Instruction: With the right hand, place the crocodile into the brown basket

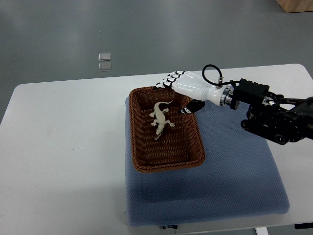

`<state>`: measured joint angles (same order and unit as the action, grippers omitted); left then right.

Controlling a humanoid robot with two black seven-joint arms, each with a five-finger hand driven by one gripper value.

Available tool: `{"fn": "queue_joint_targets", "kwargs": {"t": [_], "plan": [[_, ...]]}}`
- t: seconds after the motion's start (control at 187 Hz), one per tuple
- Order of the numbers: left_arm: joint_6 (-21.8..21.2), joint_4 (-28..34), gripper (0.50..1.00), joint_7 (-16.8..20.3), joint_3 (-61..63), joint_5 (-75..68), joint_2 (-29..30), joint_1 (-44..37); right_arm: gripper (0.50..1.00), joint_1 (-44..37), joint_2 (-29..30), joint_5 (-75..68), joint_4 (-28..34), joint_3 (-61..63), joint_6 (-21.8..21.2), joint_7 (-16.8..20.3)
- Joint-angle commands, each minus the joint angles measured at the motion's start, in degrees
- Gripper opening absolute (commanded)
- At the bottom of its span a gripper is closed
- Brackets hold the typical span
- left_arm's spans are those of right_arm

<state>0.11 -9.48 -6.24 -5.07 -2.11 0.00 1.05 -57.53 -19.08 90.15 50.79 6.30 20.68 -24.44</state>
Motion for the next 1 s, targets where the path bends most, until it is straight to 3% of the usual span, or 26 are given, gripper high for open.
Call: {"fn": "queue_joint_targets", "kwargs": {"t": [0.0,0.268,0.605,0.787,0.996], "plan": [[-0.02,-0.01,1.000,0.00,-0.03,0.00,0.00,0.00,0.893,2.24,-0.08,-4.28,-0.26,4.86,-0.11,0.19],[-0.02,-0.01,1.000,0.00,0.06,0.00,0.00,0.00,0.895,6.73,0.19,-27.82,-0.43,15.32,-0.55,0.36],[-0.02,-0.01,1.000,0.00,0.06,0.00,0.00,0.00,0.897,7.25,-0.25,-57.10,-3.68,16.20,-1.43,2.03],[-0.02,-0.01,1.000,0.00,-0.03,0.00,0.00,0.00,0.897,8.05,-1.84,-63.08,-4.83,19.72,-6.62,2.91],[0.07,-0.01,1.000,0.00,-0.03,0.00,0.00,0.00,0.897,8.57,-1.75,-68.53,-10.28,22.09,-13.12,4.93]]}}
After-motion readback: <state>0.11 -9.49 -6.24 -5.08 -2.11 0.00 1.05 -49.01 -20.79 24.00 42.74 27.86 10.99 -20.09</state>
